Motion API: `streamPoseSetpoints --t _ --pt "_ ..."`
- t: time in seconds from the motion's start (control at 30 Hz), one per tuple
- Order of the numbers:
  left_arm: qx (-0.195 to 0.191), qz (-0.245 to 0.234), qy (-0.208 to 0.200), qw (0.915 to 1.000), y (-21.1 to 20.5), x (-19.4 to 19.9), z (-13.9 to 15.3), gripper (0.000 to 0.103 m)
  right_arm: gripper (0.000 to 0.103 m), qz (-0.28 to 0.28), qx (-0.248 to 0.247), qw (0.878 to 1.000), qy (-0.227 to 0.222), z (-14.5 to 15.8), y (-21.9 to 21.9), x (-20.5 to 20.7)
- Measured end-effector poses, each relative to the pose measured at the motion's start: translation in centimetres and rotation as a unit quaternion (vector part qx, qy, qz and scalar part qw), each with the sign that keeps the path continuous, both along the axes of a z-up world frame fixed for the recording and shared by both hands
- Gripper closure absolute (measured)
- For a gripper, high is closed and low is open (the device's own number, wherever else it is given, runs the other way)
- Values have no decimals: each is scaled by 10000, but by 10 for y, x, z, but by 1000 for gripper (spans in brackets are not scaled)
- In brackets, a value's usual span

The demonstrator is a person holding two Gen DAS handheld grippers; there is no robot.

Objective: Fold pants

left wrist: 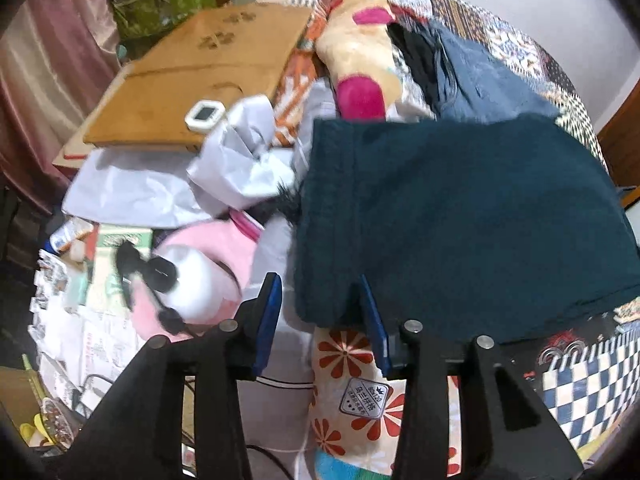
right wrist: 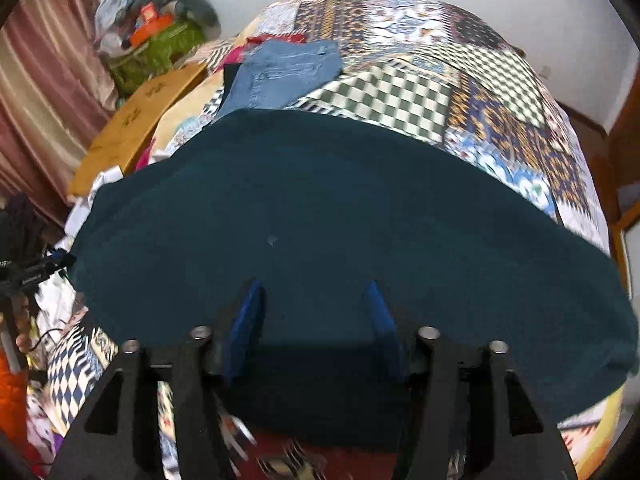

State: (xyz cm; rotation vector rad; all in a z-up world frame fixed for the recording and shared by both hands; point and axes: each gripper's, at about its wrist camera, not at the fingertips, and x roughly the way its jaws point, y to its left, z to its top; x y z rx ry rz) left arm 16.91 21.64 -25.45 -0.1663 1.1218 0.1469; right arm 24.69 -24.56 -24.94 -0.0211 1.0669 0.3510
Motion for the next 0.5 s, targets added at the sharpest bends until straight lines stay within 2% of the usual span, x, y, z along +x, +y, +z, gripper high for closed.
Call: streamPoseSetpoints --t 0.07,0.13,0.23,0.27,0.37,0.4,0.5 --pt "30 5 -127 9999 -1 3 14 60 46 -79 106 9999 75 3 -17 -5" --pt "60 -12 -257 9997 -4 6 26 51 46 -139 113 9998 71 7 -28 -4" --pt "123 -89 -464 9988 -18 10 43 38 46 -445 -119 9989 -67 13 -53 6" --pt "138 -134 -525 9984 -24 13 48 37 46 -581 -155 9982 -67 13 -64 12" --pt "198 -275 -651 9973 -47 21 59 28 46 -997 -335 9944 33 5 -96 29" --pt "227 -319 -702 9968 -55 25 61 20 46 -1134 -405 9927 95 0 -109 32" --pt "324 -451 -805 9952 -79 34 64 17 46 -1426 -553 9878 277 -12 -142 33"
